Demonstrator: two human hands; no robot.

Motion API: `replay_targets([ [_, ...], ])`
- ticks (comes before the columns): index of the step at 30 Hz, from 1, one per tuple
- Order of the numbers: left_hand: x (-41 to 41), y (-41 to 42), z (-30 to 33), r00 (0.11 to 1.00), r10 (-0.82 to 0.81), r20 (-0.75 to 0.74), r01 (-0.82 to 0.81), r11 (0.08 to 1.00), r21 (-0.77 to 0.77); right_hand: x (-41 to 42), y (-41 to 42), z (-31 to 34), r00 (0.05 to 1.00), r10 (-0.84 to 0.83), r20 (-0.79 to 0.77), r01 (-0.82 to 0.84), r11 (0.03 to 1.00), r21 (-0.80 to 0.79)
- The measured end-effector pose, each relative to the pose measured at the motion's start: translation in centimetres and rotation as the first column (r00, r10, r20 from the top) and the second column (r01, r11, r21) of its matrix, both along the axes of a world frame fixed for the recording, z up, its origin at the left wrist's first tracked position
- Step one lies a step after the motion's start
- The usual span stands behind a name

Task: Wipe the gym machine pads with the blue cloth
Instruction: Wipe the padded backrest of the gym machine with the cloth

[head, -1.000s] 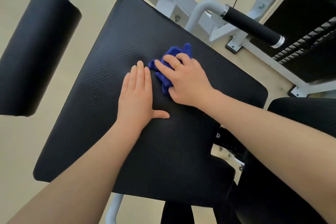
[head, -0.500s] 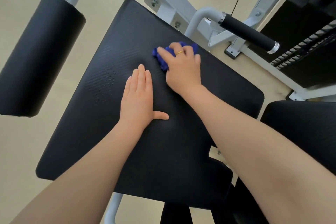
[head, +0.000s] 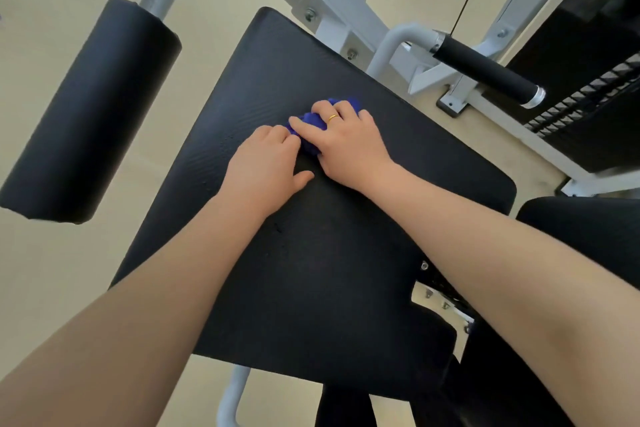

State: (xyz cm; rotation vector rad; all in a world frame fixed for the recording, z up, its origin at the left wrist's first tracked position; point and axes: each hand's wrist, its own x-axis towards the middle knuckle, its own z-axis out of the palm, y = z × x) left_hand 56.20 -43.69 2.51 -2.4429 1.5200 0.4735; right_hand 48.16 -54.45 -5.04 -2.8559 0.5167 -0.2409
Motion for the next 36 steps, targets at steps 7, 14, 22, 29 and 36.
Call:
replay_targets([
  [7, 2.8, 1.2, 0.2, 0.969, 0.236, 0.072, -0.218, 0.957, -0.193, 3.4, -2.8, 1.2, 0.915, -0.386, -0.118, 0.397, 0.912, 0.098],
  [14, 3.6, 2.1, -1.7, 0.911, 0.362, 0.199, -0.342, 0.931, -0.129, 2.0, 1.3, -0.6, 0.983, 0.071, 0.169, -0.055, 0.994, -0.096],
  [22, 4.3, 1.8, -2.0, 0.895, 0.419, 0.150, -0.410, 0.908, -0.089, 6.0, -5.4, 1.0, 0.942, -0.336, -0.027, 0.336, 0.941, 0.030],
  [29, 4.1, 1.8, -2.0, 0.886, 0.444, 0.130, -0.430, 0.894, -0.125, 6.3, -0.6, 0.7, 0.958, 0.008, 0.285, -0.021, 0.999, 0.042],
  [36, 4.2, 2.1, -2.1, 0.884, 0.457, 0.099, -0.443, 0.887, -0.132, 9.2, -4.9, 1.6, 0.956, -0.018, 0.293, -0.015, 0.994, 0.111],
])
